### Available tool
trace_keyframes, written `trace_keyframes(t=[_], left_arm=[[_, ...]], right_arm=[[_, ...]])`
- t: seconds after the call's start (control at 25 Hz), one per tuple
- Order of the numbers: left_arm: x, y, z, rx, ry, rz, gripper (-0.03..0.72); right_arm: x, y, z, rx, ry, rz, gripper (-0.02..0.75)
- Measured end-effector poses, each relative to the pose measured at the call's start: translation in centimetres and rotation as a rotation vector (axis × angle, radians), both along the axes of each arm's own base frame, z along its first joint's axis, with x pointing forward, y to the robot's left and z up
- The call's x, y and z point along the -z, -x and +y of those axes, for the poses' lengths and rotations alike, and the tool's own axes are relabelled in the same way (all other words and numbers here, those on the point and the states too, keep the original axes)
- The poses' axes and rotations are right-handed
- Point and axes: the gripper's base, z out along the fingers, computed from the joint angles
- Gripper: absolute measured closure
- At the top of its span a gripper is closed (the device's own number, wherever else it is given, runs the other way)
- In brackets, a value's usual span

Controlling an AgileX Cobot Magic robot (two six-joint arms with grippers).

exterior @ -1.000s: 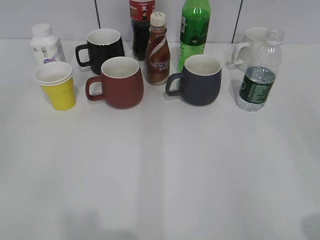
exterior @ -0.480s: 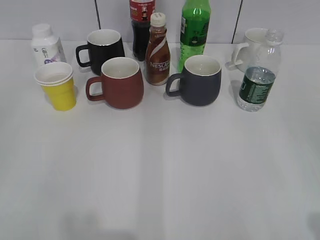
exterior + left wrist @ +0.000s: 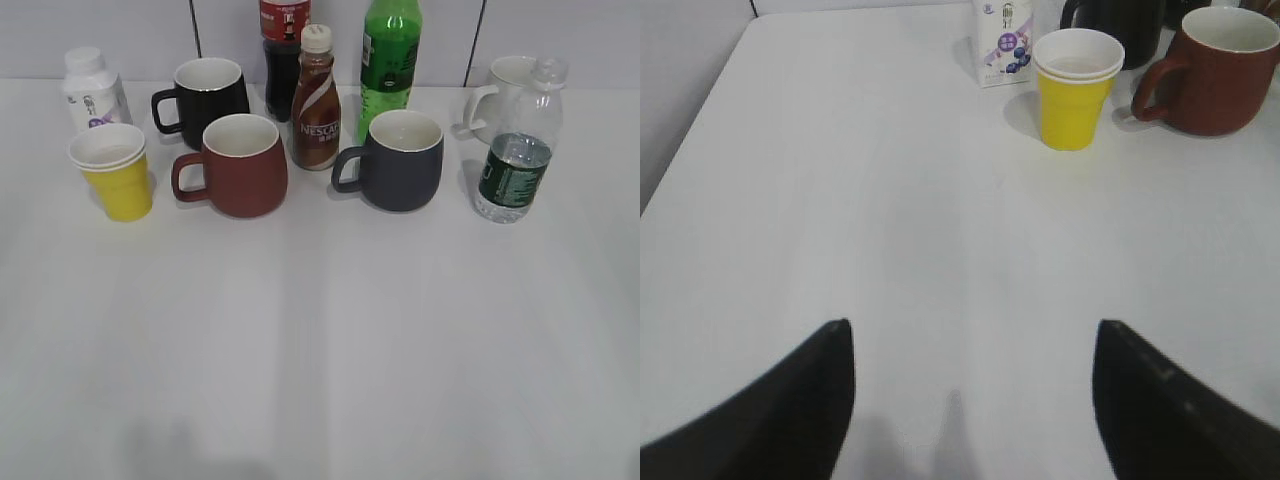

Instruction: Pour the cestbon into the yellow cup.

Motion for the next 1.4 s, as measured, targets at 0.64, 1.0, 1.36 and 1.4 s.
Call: trace_keyframes(t=[0.64,1.0,1.36,1.4], left_arm=[[-0.01,0.0,0.0,0.0,0.0,-0.001,0.16],[-0.01,0.0,0.0,0.0,0.0,-0.001,0.161],[-0.01,0.0,0.0,0.0,0.0,-0.001,0.161],[-0.01,0.0,0.0,0.0,0.0,-0.001,0.161]], right_arm=[[0.0,0.01,-0.02,-0.029,-0.001,0.0,0.144],[0.0,0.01,-0.02,-0.029,-0.001,0.0,0.144],[0.0,0.01,-0.02,-0.029,-0.001,0.0,0.144],[0.0,0.01,-0.02,-0.029,-0.001,0.0,0.144]])
